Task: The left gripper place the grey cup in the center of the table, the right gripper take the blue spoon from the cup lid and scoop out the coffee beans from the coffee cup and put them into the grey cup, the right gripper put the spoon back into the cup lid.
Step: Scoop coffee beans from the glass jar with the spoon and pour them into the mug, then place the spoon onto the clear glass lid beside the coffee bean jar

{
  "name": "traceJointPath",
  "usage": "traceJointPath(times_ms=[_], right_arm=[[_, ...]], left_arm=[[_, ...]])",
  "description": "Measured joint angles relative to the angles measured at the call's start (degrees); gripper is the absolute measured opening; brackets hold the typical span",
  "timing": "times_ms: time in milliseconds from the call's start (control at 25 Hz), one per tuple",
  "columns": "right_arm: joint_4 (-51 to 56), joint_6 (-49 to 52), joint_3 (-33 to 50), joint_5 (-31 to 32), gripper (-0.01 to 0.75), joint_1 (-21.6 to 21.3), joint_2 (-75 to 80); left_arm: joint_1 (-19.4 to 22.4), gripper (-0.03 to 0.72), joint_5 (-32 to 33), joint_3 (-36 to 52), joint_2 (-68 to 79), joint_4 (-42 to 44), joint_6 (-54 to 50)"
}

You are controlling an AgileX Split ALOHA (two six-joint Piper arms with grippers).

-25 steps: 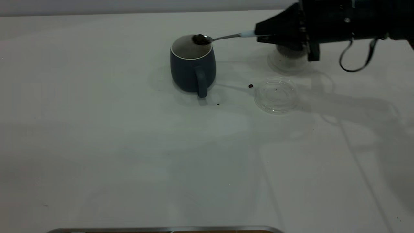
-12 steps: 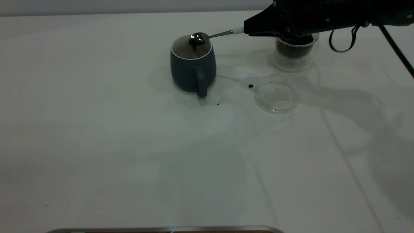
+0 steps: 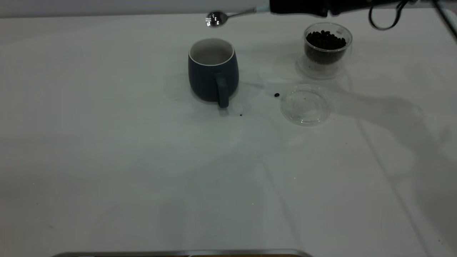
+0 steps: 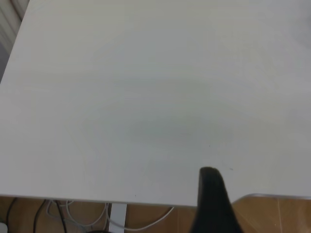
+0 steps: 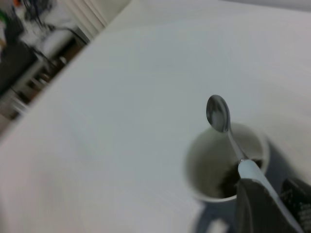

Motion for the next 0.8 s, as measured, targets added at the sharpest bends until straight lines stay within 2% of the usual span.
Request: traceJointPath(times_ms=[120,280,440,560,800], right_arm=[[-3.88,14.13,5.32,-0.2,0.107,-1.91,-5.78],[-4.67,23.69,16.07,-3.99,0.107,-6.08,-13.92],[-3.34,25.82,24.8,-6.35,0.107,-11.83,-16.7],[-3.17,26.02,27.98,-6.89,0.107,-15.34,-15.21],[-0.4,22.23,27.1,-6.89,0.107,-16.99,-8.91]], left_arm=[[0.0,0.567,0.0,0.0,0.0,0.0,0.0],[0.0,0.567,0.0,0.0,0.0,0.0,0.0],[0.0,0.567,0.0,0.0,0.0,0.0,0.0],[0.0,0.567,0.0,0.0,0.0,0.0,0.0],[0.0,0.567,0.0,0.0,0.0,0.0,0.0]])
